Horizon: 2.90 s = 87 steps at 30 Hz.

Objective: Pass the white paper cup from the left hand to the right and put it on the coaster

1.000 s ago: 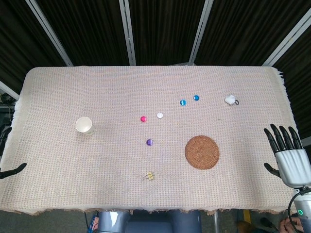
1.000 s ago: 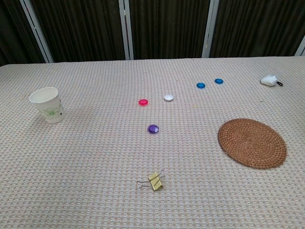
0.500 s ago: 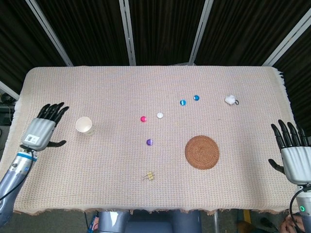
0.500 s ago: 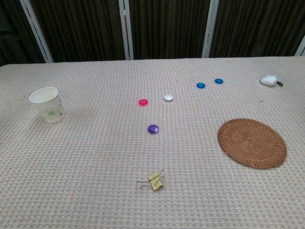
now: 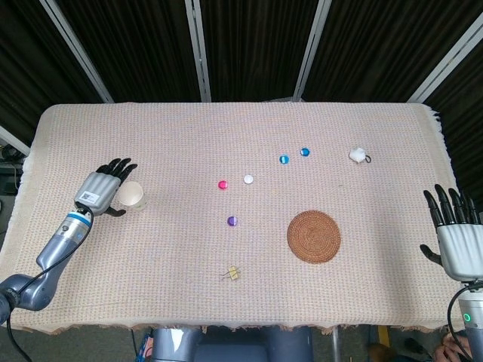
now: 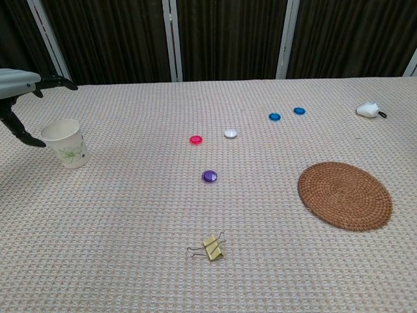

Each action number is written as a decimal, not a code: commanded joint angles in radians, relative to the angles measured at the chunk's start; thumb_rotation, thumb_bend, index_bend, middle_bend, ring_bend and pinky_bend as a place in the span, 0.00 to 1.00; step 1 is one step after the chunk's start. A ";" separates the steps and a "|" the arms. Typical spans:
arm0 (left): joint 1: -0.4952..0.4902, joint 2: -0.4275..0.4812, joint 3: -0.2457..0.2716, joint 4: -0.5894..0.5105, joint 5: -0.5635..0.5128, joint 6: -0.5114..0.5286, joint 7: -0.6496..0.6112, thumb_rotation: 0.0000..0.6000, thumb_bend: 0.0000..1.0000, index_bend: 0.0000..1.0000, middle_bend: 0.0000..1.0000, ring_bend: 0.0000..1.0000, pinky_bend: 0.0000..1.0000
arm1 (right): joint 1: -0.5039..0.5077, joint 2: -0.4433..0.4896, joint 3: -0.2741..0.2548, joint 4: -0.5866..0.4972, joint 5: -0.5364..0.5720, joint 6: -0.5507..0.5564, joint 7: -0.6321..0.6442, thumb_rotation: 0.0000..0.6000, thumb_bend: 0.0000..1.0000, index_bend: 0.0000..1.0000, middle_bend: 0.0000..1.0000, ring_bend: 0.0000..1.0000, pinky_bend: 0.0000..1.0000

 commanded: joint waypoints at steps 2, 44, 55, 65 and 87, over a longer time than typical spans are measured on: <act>-0.025 -0.046 0.006 0.063 -0.005 -0.014 -0.024 1.00 0.03 0.11 0.06 0.06 0.21 | 0.001 -0.002 0.001 0.002 0.002 -0.001 -0.002 1.00 0.00 0.00 0.00 0.00 0.00; -0.279 -0.160 -0.007 -0.299 -0.040 -0.073 0.246 1.00 0.04 0.49 0.48 0.39 0.49 | -0.007 0.011 0.031 0.024 0.075 0.000 0.030 1.00 0.00 0.00 0.00 0.00 0.00; -0.307 -0.253 0.050 -0.215 -0.070 -0.053 0.348 1.00 0.00 0.14 0.11 0.10 0.28 | -0.008 0.012 0.035 0.038 0.090 -0.007 0.040 1.00 0.00 0.00 0.00 0.00 0.00; -0.237 -0.131 0.036 -0.378 0.003 0.113 0.290 1.00 0.00 0.00 0.00 0.00 0.02 | -0.008 0.012 0.031 0.032 0.083 -0.005 0.043 1.00 0.00 0.00 0.00 0.00 0.00; 0.226 0.180 0.062 -0.432 -0.113 0.653 0.110 1.00 0.00 0.00 0.00 0.00 0.00 | 0.231 -0.013 -0.012 -0.089 -0.049 -0.369 0.115 1.00 0.00 0.00 0.00 0.00 0.00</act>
